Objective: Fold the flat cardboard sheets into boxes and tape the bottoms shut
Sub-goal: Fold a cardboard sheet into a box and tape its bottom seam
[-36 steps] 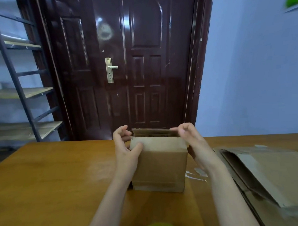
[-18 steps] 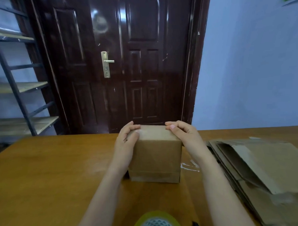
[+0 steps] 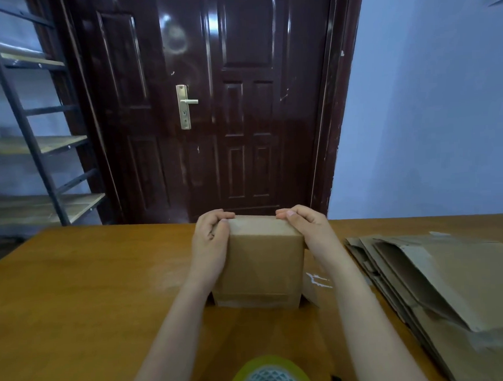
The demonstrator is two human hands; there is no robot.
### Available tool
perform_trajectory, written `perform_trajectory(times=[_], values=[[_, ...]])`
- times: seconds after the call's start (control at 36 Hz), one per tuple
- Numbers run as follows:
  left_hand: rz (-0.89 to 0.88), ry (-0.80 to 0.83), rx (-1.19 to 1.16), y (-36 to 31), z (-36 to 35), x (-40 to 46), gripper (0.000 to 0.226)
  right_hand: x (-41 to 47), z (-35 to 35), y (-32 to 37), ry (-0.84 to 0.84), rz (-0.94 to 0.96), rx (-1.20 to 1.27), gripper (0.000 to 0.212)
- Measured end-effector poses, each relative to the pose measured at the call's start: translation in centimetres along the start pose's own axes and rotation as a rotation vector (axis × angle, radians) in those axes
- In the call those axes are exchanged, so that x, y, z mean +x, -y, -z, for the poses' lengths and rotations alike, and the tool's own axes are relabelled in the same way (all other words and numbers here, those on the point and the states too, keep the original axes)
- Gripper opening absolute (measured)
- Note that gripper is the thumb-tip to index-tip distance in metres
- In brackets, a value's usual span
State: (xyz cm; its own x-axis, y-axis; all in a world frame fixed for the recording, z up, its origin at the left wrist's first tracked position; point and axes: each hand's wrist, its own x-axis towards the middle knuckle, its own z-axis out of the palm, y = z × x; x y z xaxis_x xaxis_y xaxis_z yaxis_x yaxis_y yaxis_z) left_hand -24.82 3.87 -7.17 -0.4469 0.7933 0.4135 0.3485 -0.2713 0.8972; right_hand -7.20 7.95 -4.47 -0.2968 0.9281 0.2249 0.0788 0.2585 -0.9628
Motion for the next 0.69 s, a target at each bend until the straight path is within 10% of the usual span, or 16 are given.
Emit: perform_trajectory(times=[0.69], values=[[-0.164, 0.012, -0.046, 3.4, -0.4, -4.0, 0.020, -2.0, 1.3, -2.1, 0.190, -0.020, -0.255, 0.013]])
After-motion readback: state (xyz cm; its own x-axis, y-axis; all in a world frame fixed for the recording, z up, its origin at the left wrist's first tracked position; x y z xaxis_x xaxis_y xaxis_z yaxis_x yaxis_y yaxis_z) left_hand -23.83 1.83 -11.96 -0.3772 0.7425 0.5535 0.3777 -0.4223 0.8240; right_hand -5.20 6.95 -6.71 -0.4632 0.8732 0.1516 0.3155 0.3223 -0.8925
